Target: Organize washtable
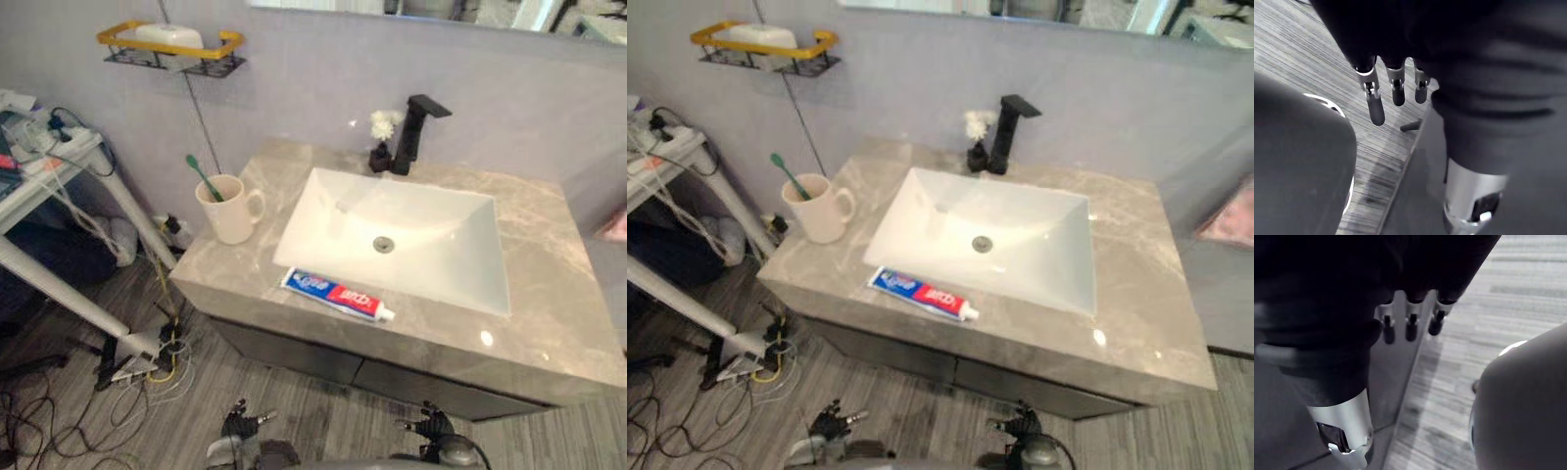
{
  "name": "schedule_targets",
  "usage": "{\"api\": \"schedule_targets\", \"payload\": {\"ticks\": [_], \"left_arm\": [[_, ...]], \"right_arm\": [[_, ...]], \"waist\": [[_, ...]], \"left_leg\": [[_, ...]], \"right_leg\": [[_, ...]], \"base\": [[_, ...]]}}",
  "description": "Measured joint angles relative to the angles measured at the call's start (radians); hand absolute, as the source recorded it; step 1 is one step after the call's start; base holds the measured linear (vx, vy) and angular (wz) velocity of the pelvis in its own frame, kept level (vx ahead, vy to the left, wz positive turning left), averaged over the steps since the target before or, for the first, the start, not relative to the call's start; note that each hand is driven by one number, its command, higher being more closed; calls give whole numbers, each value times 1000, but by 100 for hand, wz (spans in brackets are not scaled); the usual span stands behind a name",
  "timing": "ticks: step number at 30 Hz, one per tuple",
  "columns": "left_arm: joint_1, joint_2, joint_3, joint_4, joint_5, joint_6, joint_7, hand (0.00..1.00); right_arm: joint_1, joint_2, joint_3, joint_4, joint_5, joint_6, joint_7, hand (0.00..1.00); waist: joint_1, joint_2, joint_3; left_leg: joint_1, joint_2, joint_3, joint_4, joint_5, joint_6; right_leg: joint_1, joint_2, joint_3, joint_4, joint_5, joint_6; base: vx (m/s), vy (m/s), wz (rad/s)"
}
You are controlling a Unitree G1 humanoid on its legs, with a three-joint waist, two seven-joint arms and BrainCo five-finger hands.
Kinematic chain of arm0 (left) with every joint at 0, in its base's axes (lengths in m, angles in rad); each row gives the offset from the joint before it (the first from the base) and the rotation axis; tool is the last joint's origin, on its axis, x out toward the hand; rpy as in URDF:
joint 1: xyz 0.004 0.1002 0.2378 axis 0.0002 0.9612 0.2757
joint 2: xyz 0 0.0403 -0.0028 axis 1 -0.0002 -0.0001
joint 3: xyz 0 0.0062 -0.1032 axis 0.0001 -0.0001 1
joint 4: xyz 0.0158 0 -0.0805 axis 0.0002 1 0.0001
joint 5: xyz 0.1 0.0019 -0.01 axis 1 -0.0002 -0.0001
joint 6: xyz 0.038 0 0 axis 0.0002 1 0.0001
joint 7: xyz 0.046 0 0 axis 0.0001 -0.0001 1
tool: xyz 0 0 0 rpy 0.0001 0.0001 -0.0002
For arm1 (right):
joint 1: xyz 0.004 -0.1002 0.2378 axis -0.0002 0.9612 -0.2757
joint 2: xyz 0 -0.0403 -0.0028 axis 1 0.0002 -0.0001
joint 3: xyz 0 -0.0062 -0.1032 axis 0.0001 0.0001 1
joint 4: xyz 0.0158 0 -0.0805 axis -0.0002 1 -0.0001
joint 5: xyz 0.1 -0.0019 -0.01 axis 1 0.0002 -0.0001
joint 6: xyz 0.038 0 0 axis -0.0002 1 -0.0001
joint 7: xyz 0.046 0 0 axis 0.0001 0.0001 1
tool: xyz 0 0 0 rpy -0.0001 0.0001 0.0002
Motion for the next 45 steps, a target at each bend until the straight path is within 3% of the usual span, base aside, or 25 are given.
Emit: {"api": "schedule_targets", "payload": {"ticks": [2, 4, 5, 6, 8, 11, 20, 32, 45], "left_arm": [[6, 0, -2, -16, 0, 2, 0, 0], [7, 2, -4, -19, -1, 1, 1, 0], [8, -1, -6, -17, 0, 1, 2, 0], [7, 9, -10, -14, 3, 2, 2, 0], [4, 23, -14, -12, 30, 5, 3, 0], [-2, 25, -17, -4, 43, 5, 2, 0], [-9, 14, -17, 63, 38, 5, 7, 0], [-12, 21, -18, 89, 34, 4, 7, 0], [-11, 39, -63, 97, 24, 4, 3, 0]], "right_arm": [[0, 2, -2, -4, 0, 3, -10, 0], [3, 4, -11, -13, 2, 5, -13, 0], [10, 6, -12, -22, 4, 8, -13, 0], [15, 15, -22, -27, 7, 10, -13, 0], [29, 34, -41, -29, 10, 10, -12, 0], [38, 42, -46, -28, 8, 12, -10, 0], [30, 18, -44, 4, 8, 12, -10, 0], [18, 8, -45, 58, 20, 7, -13, 0], [7, -4, -39, 86, 22, 6, -13, 0]], "waist": [[-3, -4, 2], [-4, -8, 2], [-2, -12, -6], [-4, -15, -12], [-8, -43, -18], [-5, -57, -31], [-6, -28, -54], [-7, -28, -63], [-7, -35, -79]], "left_leg": [[-7, 1, -46, -89, -19, 18], [2, -9, -122, -237, -24, 7], [48, -36, -178, -333, -66, -17], [57, -59, -158, -375, -65, 7], [66, -82, -126, -373, -67, 17], [91, -121, -91, -393, -66, 18], [162, -141, -9, -486, -48, 50], [224, -162, -58, -551, -30, 67], [240, -179, -117, -608, 15, 65]], "right_leg": [[-6, 3, 55, 3, 0, 1], [-24, 1, 107, 8, -5, 17], [-53, 0, 147, 21, -8, 31], [-66, -11, 174, 17, -1, 43], [-77, -37, 181, 11, 21, 68], [-71, -74, 193, -8, 37, 86], [-55, -80, 200, -110, 132, 66], [47, -90, 142, -211, 145, 77], [68, -98, 98, -234, 148, 76]], "base": [[57, 114, -94], [31, 224, -92], [30, 291, -85], [48, 274, -75], [84, 175, -42], [66, 188, -26], [33, 73, -34], [-7, -22, 9], [-39, -39, 9]]}}
